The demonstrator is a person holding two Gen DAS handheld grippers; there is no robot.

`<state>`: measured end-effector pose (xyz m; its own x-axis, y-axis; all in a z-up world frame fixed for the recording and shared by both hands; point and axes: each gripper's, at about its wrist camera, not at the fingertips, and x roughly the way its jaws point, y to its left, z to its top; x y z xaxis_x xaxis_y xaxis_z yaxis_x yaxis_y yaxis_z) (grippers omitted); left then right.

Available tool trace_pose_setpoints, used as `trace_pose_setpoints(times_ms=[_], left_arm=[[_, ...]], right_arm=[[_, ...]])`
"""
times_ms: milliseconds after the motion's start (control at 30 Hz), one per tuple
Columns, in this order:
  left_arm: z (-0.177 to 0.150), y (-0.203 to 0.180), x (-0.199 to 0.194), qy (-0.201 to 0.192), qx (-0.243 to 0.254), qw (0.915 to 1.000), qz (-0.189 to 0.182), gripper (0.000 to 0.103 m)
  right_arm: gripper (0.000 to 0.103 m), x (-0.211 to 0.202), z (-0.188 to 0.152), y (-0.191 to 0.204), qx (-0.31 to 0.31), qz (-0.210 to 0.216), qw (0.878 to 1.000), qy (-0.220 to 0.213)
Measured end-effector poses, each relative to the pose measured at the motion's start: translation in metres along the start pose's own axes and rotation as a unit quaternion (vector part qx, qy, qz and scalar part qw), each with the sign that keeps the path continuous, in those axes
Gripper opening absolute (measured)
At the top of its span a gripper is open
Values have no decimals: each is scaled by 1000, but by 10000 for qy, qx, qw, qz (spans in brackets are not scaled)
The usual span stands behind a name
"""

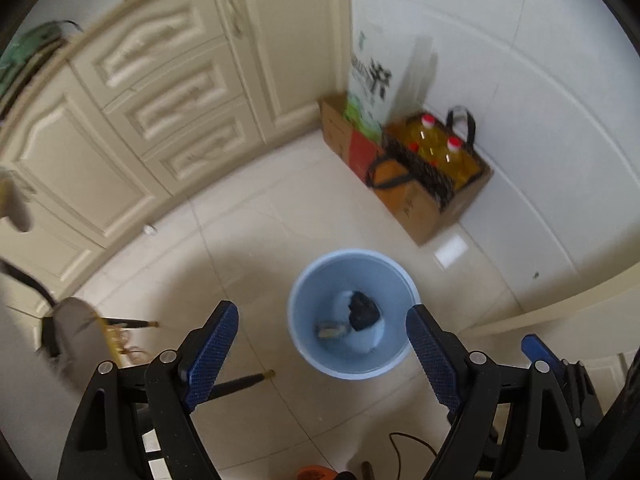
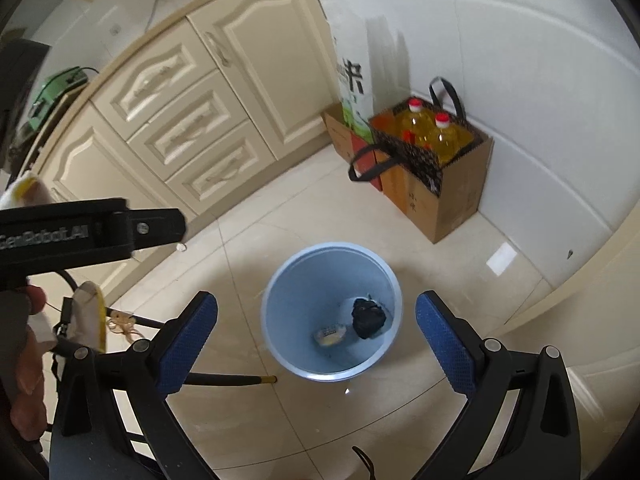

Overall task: Collect trash
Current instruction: 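Drop the milk carton and black bag into the blue bin, opening both grippers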

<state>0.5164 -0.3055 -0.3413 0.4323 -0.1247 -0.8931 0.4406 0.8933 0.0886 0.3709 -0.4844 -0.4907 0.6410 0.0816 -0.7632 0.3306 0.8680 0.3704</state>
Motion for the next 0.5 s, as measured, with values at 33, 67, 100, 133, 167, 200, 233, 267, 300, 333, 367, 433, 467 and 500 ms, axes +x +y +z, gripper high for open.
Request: trace_pose_setpoints(times_ms=[33, 67, 100, 133, 167, 200, 233, 267, 300, 333, 367, 433, 467, 500], left_arm=[[-6, 5, -18, -143, -61, 9999, 14, 83], [-13, 9, -37, -284, -126, 9995, 25, 83], [-19, 16, -55, -417, -211, 9989, 49, 83], [-25, 22, -72, -543, -282, 9981, 71, 83], [-34, 31, -95, -759, -377, 9964, 83, 84], [-40, 38, -109, -885, -440, 9950, 115, 84], [-48, 45, -126, -1045, -507, 9931, 169, 86], [-58, 54, -148, -1256, -575, 9902, 213, 89], [-69, 62, -166, -1422, -626, 9875, 251, 90], [-80, 70, -184, -1602, -674, 9843, 300, 93], [-91, 78, -201, -1788, -717, 9807, 339, 97], [-115, 98, -234, -2135, -834, 9723, 461, 102], [-127, 110, -245, -2261, -896, 9684, 544, 102], [-138, 123, -255, -2360, -985, 9644, 669, 102]], right_arm=[[101, -8, 1, 5, -35, 32, 10000, -55], [101, -17, 2, 11, -80, 55, 9999, -117], [101, -29, 4, 19, -134, 91, 9997, -203], [102, -38, 5, 25, -170, 134, 9994, -281], [102, -50, 7, 33, -219, 186, 9988, -385], [103, -63, 9, 43, -286, 242, 9981, -498], [103, -73, 11, 52, -343, 288, 9973, -580], [103, -89, 13, 66, -434, 363, 9959, -707], [103, -98, 14, 75, -501, 403, 9949, -781], [103, -108, 15, 85, -574, 441, 9938, -846], [103, -118, 15, 97, -655, 494, 9925, -907], [103, -139, 14, 123, -838, 655, 9887, -1055], [103, -147, 13, 137, -954, 711, 9868, -1101], [103, -155, 11, 153, -1089, 761, 9846, -1136]])
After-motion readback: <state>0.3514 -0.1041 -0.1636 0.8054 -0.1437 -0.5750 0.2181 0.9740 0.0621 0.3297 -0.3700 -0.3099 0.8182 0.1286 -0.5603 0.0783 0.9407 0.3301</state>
